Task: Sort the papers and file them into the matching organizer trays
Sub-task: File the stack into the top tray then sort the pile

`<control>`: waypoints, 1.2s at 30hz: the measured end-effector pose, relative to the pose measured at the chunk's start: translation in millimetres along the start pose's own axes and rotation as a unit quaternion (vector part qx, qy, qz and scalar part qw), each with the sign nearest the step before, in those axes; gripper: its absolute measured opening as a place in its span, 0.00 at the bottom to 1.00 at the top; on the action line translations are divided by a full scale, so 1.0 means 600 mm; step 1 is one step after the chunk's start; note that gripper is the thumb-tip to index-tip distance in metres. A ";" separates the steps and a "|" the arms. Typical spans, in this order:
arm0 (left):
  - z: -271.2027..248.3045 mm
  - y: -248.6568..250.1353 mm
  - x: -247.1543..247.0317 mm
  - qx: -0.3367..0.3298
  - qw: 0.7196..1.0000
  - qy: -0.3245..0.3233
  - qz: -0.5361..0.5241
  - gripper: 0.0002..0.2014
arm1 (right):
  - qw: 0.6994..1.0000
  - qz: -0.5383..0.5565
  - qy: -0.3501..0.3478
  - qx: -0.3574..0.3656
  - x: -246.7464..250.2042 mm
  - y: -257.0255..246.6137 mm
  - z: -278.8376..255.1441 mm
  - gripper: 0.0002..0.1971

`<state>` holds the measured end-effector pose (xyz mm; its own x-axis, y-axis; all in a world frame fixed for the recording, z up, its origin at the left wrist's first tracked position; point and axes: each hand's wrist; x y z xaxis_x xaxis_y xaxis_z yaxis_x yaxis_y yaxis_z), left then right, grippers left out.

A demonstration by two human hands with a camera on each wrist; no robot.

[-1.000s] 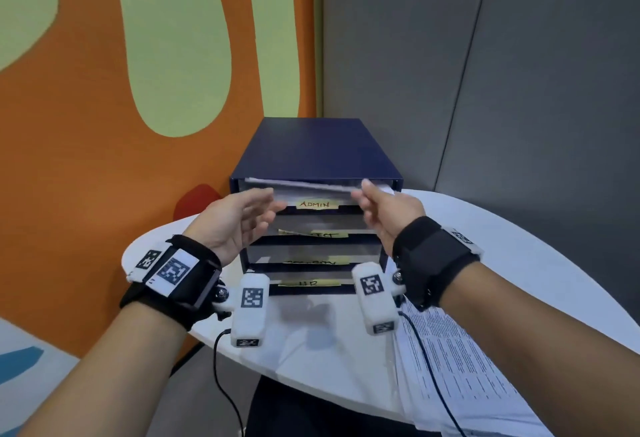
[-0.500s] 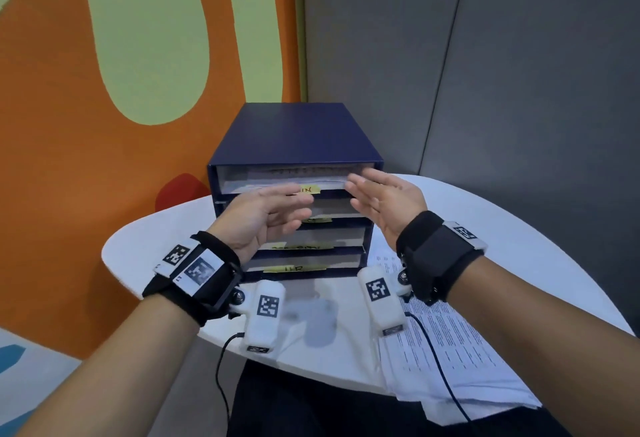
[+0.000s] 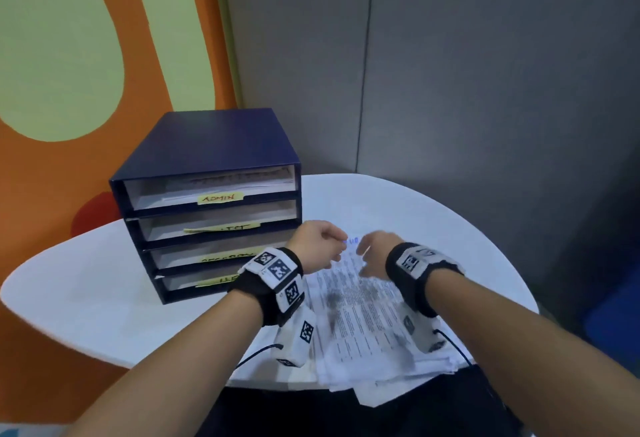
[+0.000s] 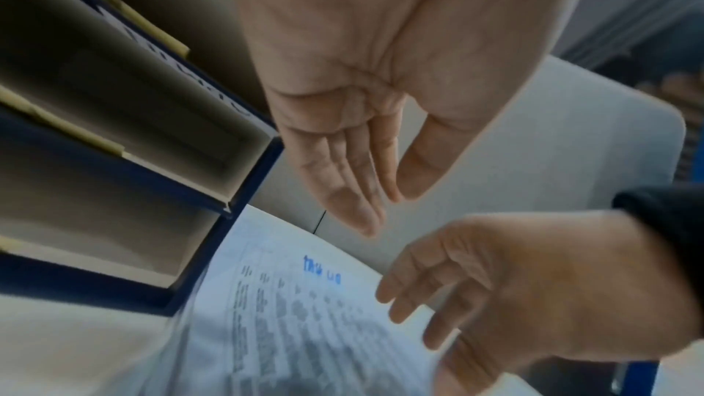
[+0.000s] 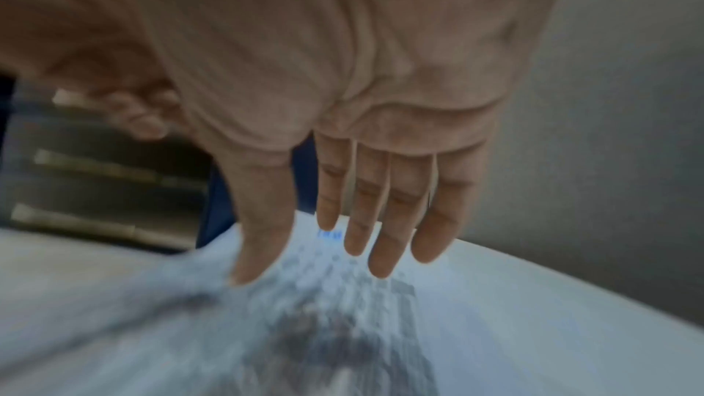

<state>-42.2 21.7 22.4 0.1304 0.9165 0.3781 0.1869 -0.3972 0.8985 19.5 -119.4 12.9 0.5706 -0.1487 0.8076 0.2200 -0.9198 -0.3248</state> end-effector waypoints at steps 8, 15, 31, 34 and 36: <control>0.091 -0.045 -0.014 0.065 0.942 -0.005 0.330 0.31 | 0.971 -0.221 -0.091 -0.018 -0.059 0.043 0.006 0.34; 0.137 -0.052 -0.031 0.137 0.907 -0.006 0.398 0.34 | 0.979 -0.177 -0.098 -0.006 -0.053 0.047 -0.002 0.33; 0.107 -0.081 -0.013 0.047 0.910 0.035 0.410 0.07 | 0.982 -0.172 -0.083 -0.011 -0.063 0.047 -0.005 0.28; 0.099 -0.089 -0.007 0.033 0.910 0.021 0.413 0.15 | 0.982 -0.172 -0.080 -0.014 -0.064 0.045 -0.008 0.27; 0.097 -0.093 -0.006 0.017 0.908 0.003 0.419 0.18 | 0.982 -0.174 -0.073 -0.018 -0.066 0.045 -0.009 0.25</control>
<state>3.5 38.0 -41.9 0.2360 0.2914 0.9270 0.0539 -0.9564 0.2870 -1.7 -140.5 -25.4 0.5742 0.2287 0.7861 0.3959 -0.9180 -0.0220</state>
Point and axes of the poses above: each hand's wrist, its own z-axis towards the middle knuckle, its own x-axis out of the back of the hand, y = z × x, and after that the axes turned 12 degrees about -y, right-handed
